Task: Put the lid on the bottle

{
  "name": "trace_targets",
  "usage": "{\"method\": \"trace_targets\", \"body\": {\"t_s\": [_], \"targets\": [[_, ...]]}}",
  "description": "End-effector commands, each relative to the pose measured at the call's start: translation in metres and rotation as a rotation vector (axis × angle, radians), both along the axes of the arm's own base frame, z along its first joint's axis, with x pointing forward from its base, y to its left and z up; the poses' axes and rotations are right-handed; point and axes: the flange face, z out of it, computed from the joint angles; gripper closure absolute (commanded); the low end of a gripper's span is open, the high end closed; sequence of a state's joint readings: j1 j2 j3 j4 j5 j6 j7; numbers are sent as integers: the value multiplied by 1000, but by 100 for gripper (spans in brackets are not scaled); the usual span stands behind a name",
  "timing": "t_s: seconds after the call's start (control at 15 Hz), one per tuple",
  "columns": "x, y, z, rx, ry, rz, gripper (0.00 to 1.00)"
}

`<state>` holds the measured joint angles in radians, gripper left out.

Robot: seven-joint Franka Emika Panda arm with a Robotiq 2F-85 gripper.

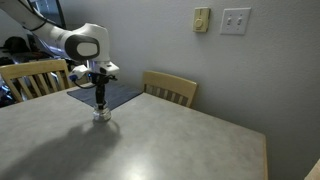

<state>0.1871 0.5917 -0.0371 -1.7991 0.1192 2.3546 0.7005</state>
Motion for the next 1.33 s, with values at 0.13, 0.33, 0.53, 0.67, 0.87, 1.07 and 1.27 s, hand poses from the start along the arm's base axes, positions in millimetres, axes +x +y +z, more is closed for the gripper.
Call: {"method": "trace_targets", "body": {"t_s": [0.13,0.33,0.53,0.67,0.87,1.07,1.27], "targets": [[-5,-2,-4,5,7,-9,56],[-5,-1,-6,24,16,-1,56],[-5,0,-7,39,22,10,56],[-5,1,-8,40,25,12,56],[-6,2,-10,40,26,13,56],[-6,1,-12,36,24,19,56],[-6,2,-12,32,19,27,56]]}}
